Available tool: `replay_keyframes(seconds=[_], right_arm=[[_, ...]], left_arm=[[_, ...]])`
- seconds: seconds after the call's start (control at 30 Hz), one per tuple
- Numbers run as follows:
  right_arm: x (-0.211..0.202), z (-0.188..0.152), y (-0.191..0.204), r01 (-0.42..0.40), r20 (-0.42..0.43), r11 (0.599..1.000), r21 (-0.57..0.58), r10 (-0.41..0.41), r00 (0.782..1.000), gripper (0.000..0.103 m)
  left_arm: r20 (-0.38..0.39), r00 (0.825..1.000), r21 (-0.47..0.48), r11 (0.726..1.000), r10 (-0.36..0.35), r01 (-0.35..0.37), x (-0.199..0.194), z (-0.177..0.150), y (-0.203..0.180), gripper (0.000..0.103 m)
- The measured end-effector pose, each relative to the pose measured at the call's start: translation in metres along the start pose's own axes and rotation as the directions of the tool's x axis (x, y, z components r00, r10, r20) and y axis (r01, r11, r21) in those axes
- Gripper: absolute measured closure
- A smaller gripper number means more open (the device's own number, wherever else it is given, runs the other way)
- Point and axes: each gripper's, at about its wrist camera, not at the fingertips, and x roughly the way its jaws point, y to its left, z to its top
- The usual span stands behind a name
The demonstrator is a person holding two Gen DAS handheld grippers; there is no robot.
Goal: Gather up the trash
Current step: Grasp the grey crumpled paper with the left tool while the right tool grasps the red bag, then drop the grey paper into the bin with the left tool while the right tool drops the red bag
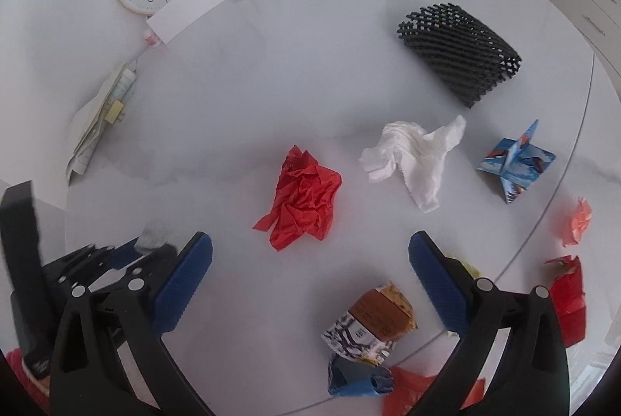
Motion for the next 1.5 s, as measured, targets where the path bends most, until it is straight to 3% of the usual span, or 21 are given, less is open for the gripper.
replay_keyframes(seconds=[0.1, 0.23, 0.3, 0.37, 0.4, 0.53, 0.77, 1.0, 1.13, 1.3, 1.5], right_arm=[[0.026, 0.01, 0.004, 0.021, -0.017, 1.0, 0.022, -0.021, 1.0, 0.004], [0.053, 0.018, 0.011, 0.073, -0.048, 0.997, 0.013, -0.072, 0.996, 0.022], [0.066, 0.019, 0.013, 0.09, -0.077, 0.996, 0.003, -0.09, 0.993, 0.046], [0.073, 0.018, 0.014, 0.104, -0.091, 0.995, -0.009, -0.105, 0.99, 0.061], [0.073, 0.019, 0.016, 0.111, -0.086, 0.993, -0.024, -0.113, 0.99, 0.063], [0.061, 0.017, 0.019, 0.078, -0.068, 0.996, -0.045, -0.081, 0.994, 0.065], [-0.015, -0.004, 0.011, 0.057, 0.036, 0.997, -0.055, -0.055, 0.998, 0.064], [-0.103, -0.051, -0.001, 0.079, 0.126, 0.997, -0.023, -0.076, 0.989, 0.064], [-0.137, -0.082, -0.023, 0.077, 0.154, 0.995, 0.056, -0.085, 0.984, 0.064], [-0.173, -0.13, -0.049, 0.134, 0.179, 0.98, 0.15, -0.16, 0.971, 0.062], [-0.206, -0.204, -0.083, 0.208, 0.18, 0.938, 0.279, -0.264, 0.948, 0.062]], left_arm=[[0.01, 1.0, -0.01, 1.0, -0.001, 0.001, -0.015, -0.003, 0.003, 0.073], [0.021, 1.0, -0.007, 1.0, 0.008, -0.008, -0.025, -0.002, 0.005, 0.073], [0.02, 1.0, -0.006, 1.0, 0.006, -0.006, -0.029, -0.002, 0.006, 0.073], [0.02, 1.0, -0.004, 1.0, -0.003, 0.003, -0.031, -0.001, 0.007, 0.073], [0.025, 1.0, -0.002, 1.0, -0.003, 0.003, -0.033, -0.001, 0.006, 0.073], [0.043, 0.999, 0.014, 1.0, -0.004, 0.003, -0.043, -0.002, 0.001, 0.073], [0.073, 0.997, 0.061, 0.998, -0.035, 0.031, -0.071, -0.008, -0.017, 0.073], [0.111, 0.992, 0.146, 0.989, -0.053, 0.036, -0.102, -0.025, -0.054, 0.072], [0.106, 0.99, 0.197, 0.978, -0.094, 0.071, -0.115, -0.041, -0.075, 0.072], [0.095, 0.986, 0.304, 0.947, -0.135, 0.1, -0.124, -0.065, -0.109, 0.072], [0.036, 0.972, 0.465, 0.865, -0.23, 0.188, -0.128, -0.099, -0.169, 0.072]])
